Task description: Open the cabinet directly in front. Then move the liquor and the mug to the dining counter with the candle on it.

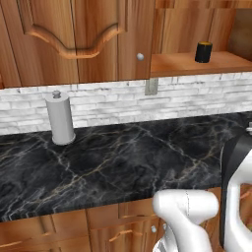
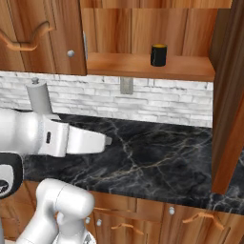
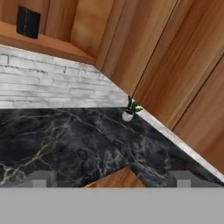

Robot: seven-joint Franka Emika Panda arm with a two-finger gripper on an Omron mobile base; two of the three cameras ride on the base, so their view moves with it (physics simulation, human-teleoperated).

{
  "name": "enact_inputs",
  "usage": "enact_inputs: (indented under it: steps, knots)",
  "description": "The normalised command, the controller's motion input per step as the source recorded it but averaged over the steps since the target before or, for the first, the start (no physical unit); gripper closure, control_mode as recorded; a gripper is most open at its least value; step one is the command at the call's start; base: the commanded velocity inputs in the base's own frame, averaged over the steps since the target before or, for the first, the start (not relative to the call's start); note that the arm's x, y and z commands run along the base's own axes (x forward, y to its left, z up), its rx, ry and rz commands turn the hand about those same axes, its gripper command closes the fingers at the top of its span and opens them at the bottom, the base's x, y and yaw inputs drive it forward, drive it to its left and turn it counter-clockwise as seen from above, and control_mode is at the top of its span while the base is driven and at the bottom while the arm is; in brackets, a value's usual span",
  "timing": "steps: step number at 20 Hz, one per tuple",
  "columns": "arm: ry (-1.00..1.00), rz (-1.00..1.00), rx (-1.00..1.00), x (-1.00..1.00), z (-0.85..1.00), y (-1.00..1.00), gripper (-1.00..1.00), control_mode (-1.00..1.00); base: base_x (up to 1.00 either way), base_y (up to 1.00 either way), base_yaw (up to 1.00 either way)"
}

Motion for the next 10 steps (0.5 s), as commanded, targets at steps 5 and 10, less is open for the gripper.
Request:
enact_inputs:
  steps: [5, 10]
  knots:
    - [-0.26, 0.44, 0.04, 0.27, 0.0, 0.91, -1.0, -1.0, 0.0, 0.0, 0.0]
    - [-0.26, 0.47, 0.07, 0.39, 0.02, 0.78, -1.0, -1.0, 0.0, 0.0, 0.0]
